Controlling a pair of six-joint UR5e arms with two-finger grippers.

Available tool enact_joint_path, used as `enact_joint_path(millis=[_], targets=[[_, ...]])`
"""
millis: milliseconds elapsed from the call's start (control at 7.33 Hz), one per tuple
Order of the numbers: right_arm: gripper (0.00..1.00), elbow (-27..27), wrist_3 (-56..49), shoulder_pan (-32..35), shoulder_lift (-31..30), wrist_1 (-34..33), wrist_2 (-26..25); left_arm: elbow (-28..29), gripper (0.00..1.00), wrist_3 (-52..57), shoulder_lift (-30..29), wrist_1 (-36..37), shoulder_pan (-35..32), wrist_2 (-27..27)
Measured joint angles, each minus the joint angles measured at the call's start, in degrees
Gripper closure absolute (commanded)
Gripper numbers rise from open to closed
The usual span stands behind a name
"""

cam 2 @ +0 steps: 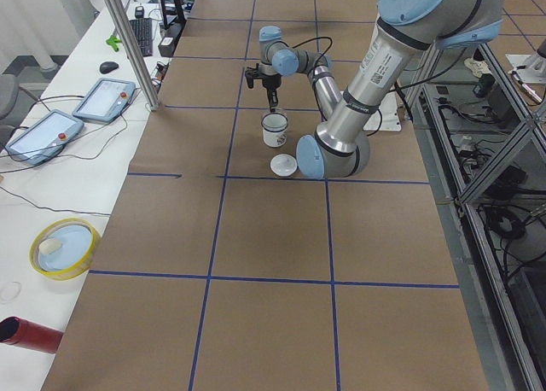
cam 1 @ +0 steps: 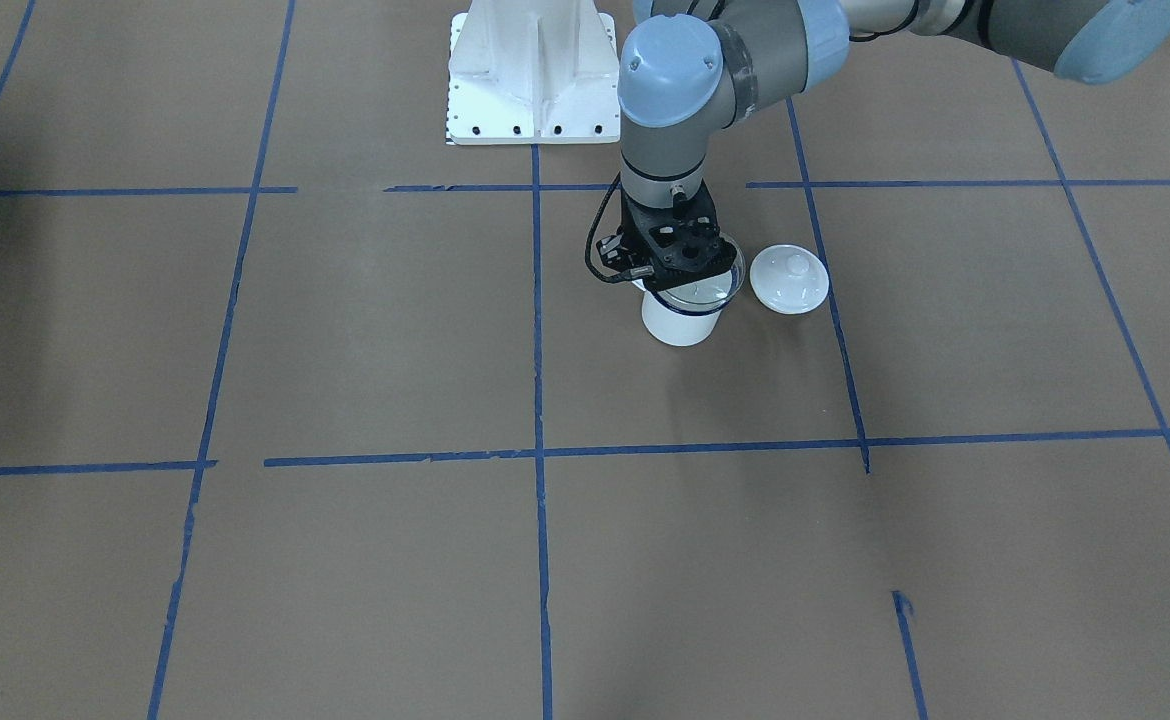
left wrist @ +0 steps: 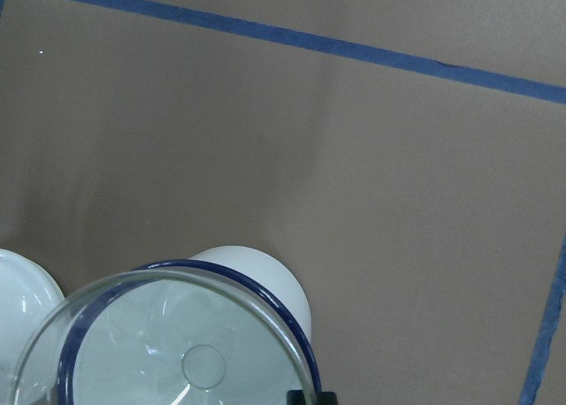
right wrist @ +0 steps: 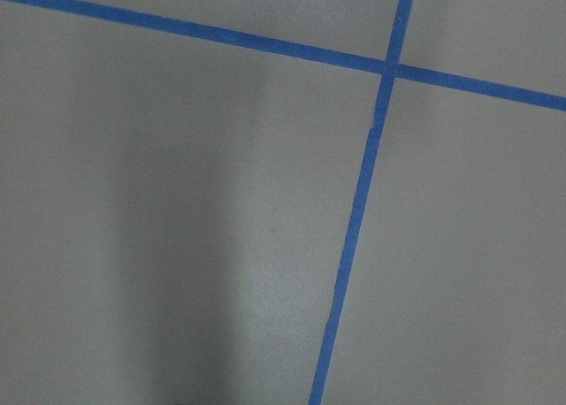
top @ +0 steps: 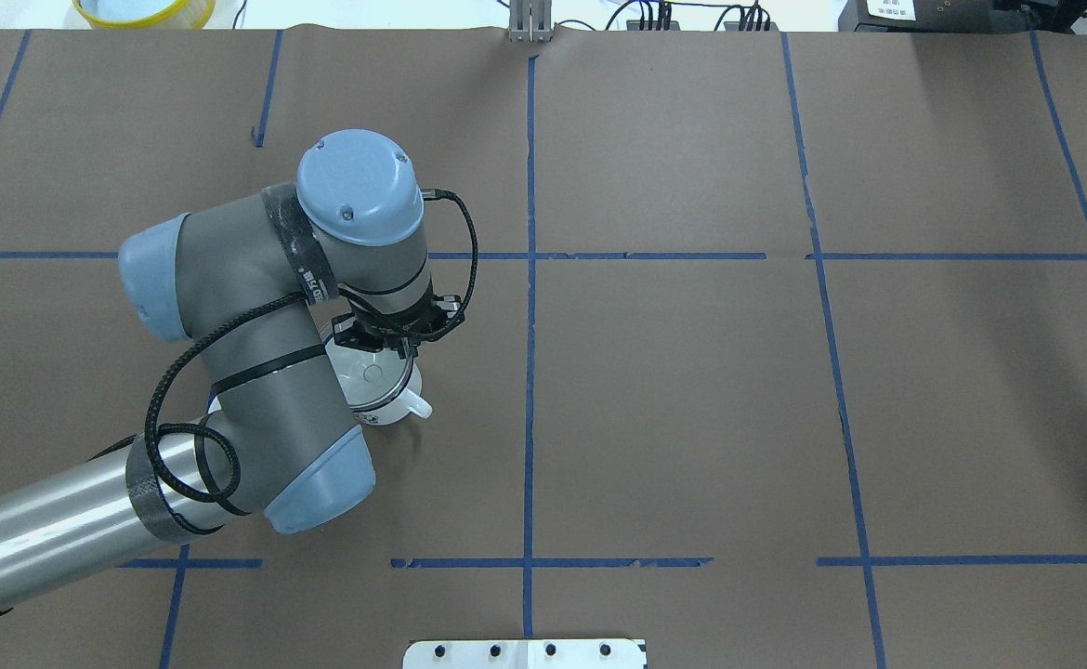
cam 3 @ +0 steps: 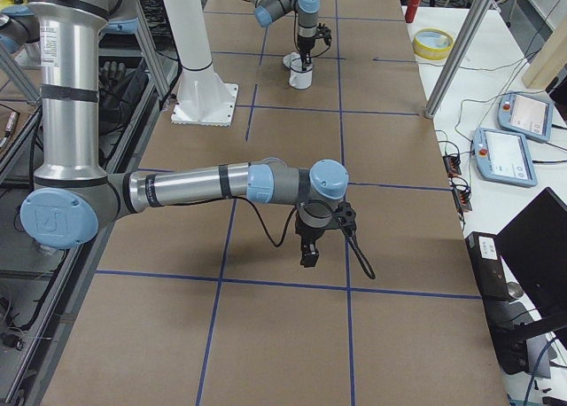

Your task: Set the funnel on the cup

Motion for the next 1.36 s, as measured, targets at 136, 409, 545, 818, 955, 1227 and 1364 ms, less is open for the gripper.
enact_joint_path(millis=[136, 409, 545, 818, 955, 1227, 1364], targets=[[0.0, 0.0, 0.0, 0.0, 0.0, 0.0, 0.0, -0.2, 0.0, 0.0, 0.0, 0.0, 0.0, 0.1], [0.0, 0.0, 0.0, 0.0, 0.0, 0.0, 0.0, -2.0, 0.0, 1.3, 1.0, 0.0, -0.2, 0.4], [0.0, 0.0, 0.0, 0.0, 0.0, 0.0, 0.0, -6.0, 0.0, 5.7, 4.6, -1.4, -1.1, 0.4], [0.0, 0.0, 0.0, 0.0, 0.0, 0.0, 0.0, -13.2, 0.0, 18.4, 16.9, -11.8, -7.3, -0.3], [0.0, 0.0, 0.0, 0.0, 0.0, 0.0, 0.0, -14.1, 0.0, 25.8, 22.8, -17.2, -11.9, -2.1], [0.0, 0.0, 0.0, 0.0, 0.0, 0.0, 0.0, -13.8, 0.0, 45.2, 34.5, -24.5, -23.9, -9.3], [0.0, 0.0, 0.0, 0.0, 0.0, 0.0, 0.0, -12.3, 0.0, 56.2, 39.8, -26.4, -31.1, -13.2]])
